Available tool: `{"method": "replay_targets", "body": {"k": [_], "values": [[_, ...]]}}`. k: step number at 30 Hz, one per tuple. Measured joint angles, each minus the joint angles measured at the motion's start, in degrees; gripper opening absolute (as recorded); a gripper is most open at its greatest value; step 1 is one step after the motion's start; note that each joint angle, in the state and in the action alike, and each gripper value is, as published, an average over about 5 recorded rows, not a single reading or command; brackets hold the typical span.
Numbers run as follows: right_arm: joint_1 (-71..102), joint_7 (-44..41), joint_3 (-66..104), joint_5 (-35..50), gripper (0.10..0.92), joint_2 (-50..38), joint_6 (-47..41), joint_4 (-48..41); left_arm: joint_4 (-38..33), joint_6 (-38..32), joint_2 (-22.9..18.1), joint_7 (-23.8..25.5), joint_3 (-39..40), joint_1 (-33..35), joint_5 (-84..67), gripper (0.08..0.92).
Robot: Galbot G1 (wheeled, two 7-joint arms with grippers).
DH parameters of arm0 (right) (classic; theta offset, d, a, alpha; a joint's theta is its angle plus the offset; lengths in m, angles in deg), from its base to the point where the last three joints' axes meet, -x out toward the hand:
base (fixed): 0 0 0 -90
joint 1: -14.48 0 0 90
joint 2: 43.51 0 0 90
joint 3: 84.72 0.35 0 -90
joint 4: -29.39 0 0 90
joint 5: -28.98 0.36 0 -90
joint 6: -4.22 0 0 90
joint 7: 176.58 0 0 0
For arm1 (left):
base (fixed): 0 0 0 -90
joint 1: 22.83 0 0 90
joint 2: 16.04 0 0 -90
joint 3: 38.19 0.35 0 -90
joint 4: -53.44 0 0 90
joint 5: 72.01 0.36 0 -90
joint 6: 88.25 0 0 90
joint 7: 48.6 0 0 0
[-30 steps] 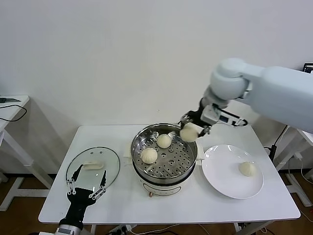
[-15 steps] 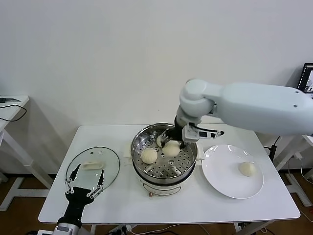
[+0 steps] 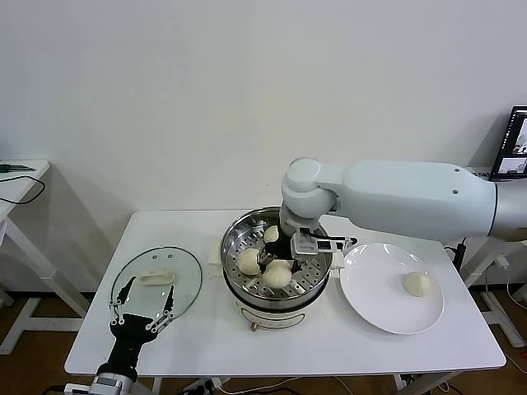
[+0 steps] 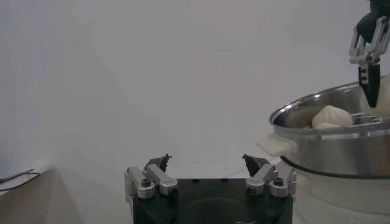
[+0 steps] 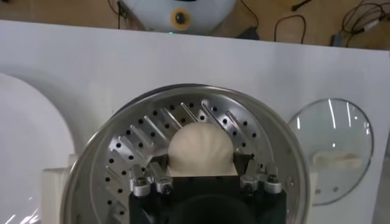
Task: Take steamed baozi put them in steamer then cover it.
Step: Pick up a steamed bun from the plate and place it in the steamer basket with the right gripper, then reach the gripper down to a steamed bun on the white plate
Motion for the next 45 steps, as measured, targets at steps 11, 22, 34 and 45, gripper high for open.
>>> {"method": "replay_targets", "body": {"k": [11,22,34,45], "values": [[3.4,-1.0,0.7,-1.3,0.704,0.8,0.2,-1.7,0.1,0.3,0.1,0.1,0.0,-0.3,-0.3,0.823],[5.0,-1.5,1.0,-1.7,0.736,1.1,0.2,-2.4,0.1,0.4,0.0,0.0,0.0,-0.2,-0.3,0.823],[2.2,-2.7,3.6,1.4,0.823,-1.8,-1.4,-3.2,-0.2,0.1,-0.1,-0.1,0.5,0.3,0.1,0.823],[-1.9,-7.4,6.6,10.9,0.823,-11.9,-10.2,-6.5,-1.2,-0.3,-0.2,-0.1,0.6,1.5,0.6,0.823]]}}
